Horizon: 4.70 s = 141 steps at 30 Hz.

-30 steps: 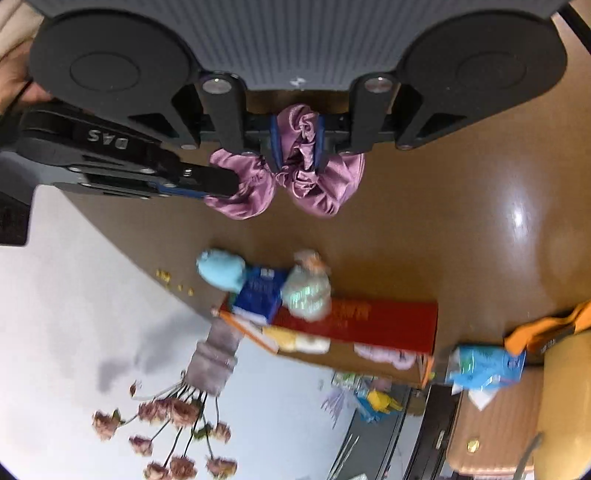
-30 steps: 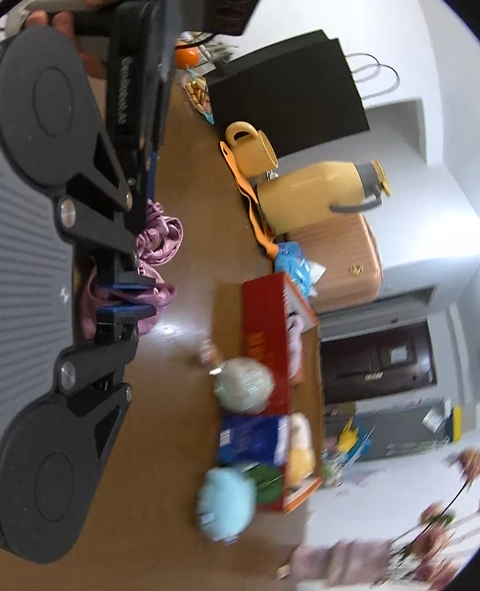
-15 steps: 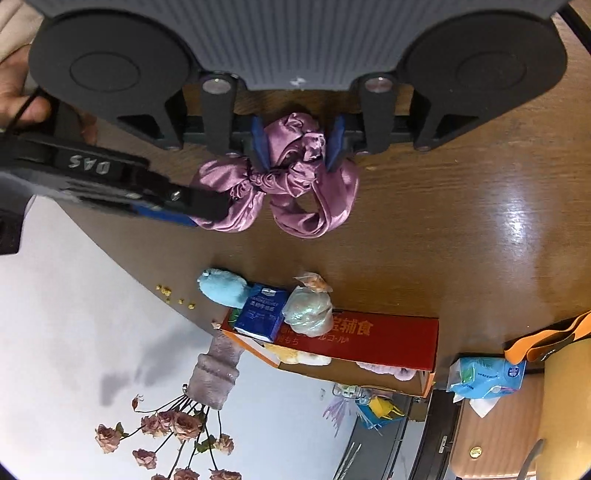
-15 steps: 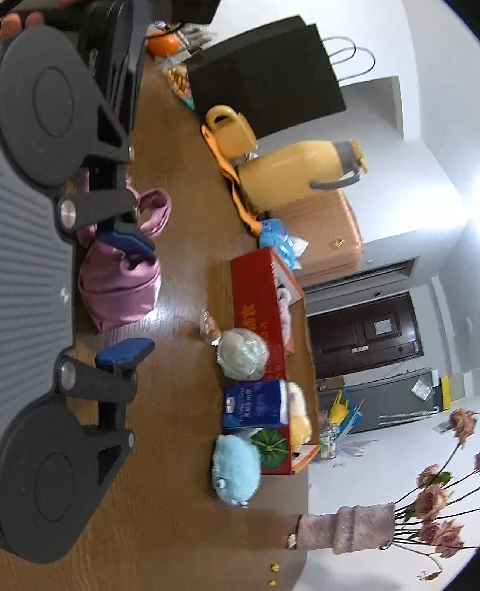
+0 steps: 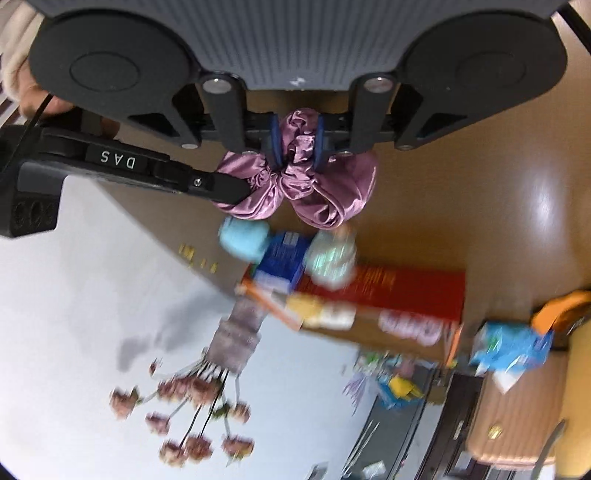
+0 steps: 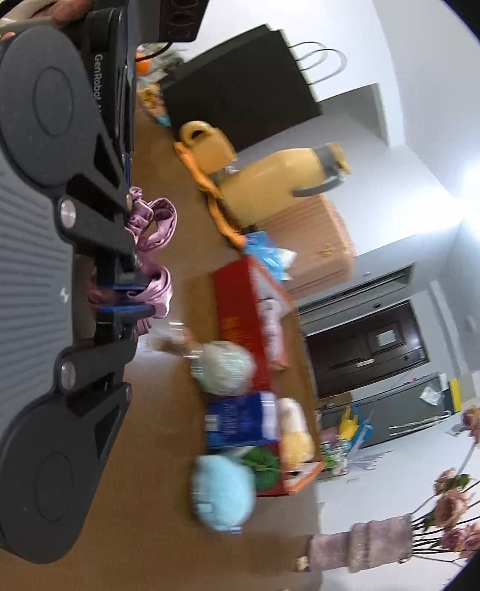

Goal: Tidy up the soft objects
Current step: 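Carry the purple bow into the box and open both grippers, then withdraw both grippers from the box toward the light-blue plush, then close both grippers on the light-blue plush toy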

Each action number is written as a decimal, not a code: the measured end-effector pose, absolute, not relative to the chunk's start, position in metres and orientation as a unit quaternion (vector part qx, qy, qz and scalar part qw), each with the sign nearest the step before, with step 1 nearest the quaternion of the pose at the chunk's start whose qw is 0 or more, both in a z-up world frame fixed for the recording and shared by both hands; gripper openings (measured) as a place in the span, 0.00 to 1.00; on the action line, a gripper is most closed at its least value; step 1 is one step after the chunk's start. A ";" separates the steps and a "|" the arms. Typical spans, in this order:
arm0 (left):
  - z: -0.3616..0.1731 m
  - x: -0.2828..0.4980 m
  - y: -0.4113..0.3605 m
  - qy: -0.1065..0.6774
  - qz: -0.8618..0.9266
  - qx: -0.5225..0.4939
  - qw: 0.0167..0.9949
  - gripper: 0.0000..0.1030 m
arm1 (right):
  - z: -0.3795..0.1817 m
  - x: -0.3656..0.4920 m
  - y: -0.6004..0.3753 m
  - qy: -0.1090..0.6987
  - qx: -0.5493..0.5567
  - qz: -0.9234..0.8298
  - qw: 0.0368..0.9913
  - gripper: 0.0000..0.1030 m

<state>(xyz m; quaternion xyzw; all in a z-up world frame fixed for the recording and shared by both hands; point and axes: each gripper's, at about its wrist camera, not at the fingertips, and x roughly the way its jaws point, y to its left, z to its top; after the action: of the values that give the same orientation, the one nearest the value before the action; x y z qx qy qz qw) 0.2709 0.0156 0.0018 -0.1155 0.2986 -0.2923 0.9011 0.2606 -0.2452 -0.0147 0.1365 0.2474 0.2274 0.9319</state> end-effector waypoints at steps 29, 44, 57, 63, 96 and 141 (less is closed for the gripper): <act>0.023 0.601 -0.057 0.390 -0.227 -0.096 0.887 0.54 | 0.012 0.688 -0.242 0.384 0.032 0.193 0.902 0.51; 0.128 0.447 0.006 0.230 -0.132 0.017 0.964 0.82 | 0.125 0.484 -0.337 0.262 0.030 0.133 0.955 0.65; 0.070 0.244 0.012 0.140 -0.091 0.063 0.984 1.00 | 0.094 0.264 -0.333 0.161 0.035 0.111 0.980 0.81; 0.023 0.174 0.013 0.161 -0.109 0.034 0.980 1.00 | 0.038 0.186 -0.309 0.148 0.036 0.091 0.984 0.88; -0.001 0.372 -0.080 0.261 -0.198 0.021 0.945 0.84 | -0.016 0.305 -0.332 0.243 0.084 0.048 0.965 0.74; -0.033 0.307 -0.091 0.386 -0.300 -0.116 0.865 0.57 | -0.048 0.263 -0.335 0.312 0.206 0.139 0.917 0.44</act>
<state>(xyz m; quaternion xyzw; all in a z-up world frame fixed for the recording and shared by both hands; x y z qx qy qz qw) 0.3068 -0.0908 -0.0327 -0.1159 0.3859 -0.2997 0.8648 0.2629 -0.3355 -0.0480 0.2061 0.3120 0.1387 0.9170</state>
